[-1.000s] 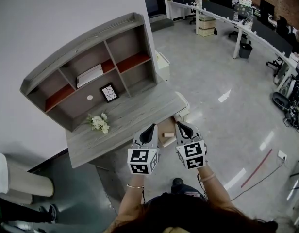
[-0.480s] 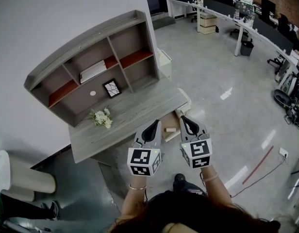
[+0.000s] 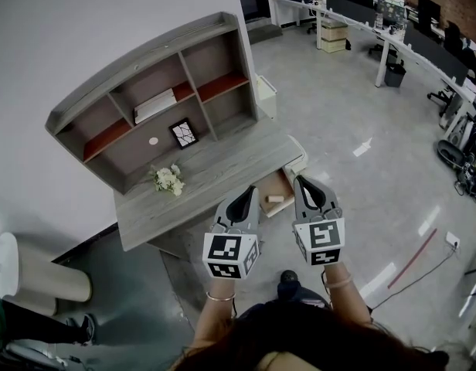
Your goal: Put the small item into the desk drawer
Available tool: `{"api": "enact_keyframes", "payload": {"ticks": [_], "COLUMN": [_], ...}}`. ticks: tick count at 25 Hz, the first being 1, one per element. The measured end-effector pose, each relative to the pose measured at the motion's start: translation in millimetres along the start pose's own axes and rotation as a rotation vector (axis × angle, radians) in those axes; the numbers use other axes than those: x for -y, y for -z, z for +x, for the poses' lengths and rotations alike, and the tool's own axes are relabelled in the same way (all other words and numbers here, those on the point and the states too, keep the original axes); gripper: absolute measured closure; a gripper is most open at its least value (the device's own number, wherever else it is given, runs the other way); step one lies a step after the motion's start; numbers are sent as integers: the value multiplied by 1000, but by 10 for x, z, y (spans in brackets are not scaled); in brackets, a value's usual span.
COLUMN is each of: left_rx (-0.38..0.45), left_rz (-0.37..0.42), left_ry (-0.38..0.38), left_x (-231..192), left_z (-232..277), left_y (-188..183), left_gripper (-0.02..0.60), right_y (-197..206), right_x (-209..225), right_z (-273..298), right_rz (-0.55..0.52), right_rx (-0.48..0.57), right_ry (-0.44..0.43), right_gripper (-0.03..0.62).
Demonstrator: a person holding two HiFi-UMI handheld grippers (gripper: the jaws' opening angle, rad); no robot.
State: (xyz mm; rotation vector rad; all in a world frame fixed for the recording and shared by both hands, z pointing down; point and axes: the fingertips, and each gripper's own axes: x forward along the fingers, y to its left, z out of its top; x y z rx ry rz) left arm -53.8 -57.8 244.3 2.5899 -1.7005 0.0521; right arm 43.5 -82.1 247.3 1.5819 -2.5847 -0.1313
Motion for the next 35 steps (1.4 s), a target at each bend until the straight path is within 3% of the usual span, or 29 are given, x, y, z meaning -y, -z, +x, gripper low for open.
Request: {"api": "enact_keyframes", "payload": {"ticks": [19,35], "left_rx": [17,20], "left_rz": [-24,-51], "left_ry": [-10,-32], "left_x": [-70,-204], "left_z": [-399,-375], "left_y": [2,57], "left_gripper": [566,566], "right_y": [-21,27], "right_x": [-351,-369], "right_z": [-151,-58], "right_rz": [-10,-21], "right_rx": [-8,-17], "right_ry": [-15,-26], "right_gripper": [592,592]}}
